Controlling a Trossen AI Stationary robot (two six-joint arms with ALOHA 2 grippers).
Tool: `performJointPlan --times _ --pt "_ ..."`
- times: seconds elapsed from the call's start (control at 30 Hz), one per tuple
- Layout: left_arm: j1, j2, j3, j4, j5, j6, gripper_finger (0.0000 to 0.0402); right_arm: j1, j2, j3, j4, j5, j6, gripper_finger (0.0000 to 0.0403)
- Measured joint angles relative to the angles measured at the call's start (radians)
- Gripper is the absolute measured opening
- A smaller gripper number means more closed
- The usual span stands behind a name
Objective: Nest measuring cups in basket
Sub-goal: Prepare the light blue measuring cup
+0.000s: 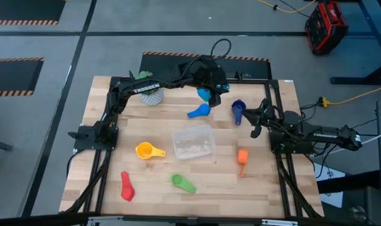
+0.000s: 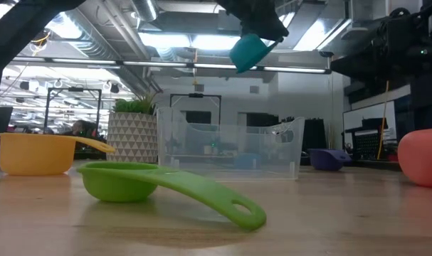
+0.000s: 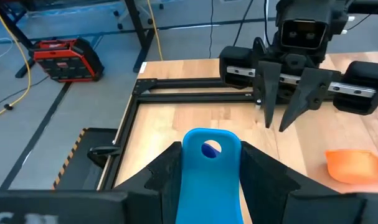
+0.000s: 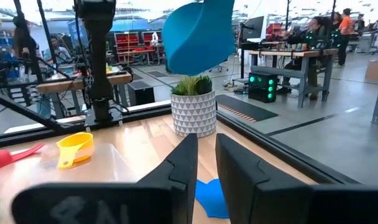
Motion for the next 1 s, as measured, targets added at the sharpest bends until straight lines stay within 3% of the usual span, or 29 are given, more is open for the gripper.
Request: performJointPlan --times 0.73,0.87,1.0 --pt "0.000 0.002 0.000 0.003 -0.002 0.000 0.0133 0.000 0.000 0.000 0.013 0.018 -0.093 0.0065" --pt "0.000 0.002 0.000 0.003 -0.003 -0.001 0.0133 0.000 0.000 0.000 0.018 0.019 -0.074 0.0091" --pt "0.000 0.002 0.000 0.003 -0.003 -0.002 0.0133 0.000 0.000 0.000 0.039 0.021 -0.073 0.0150"
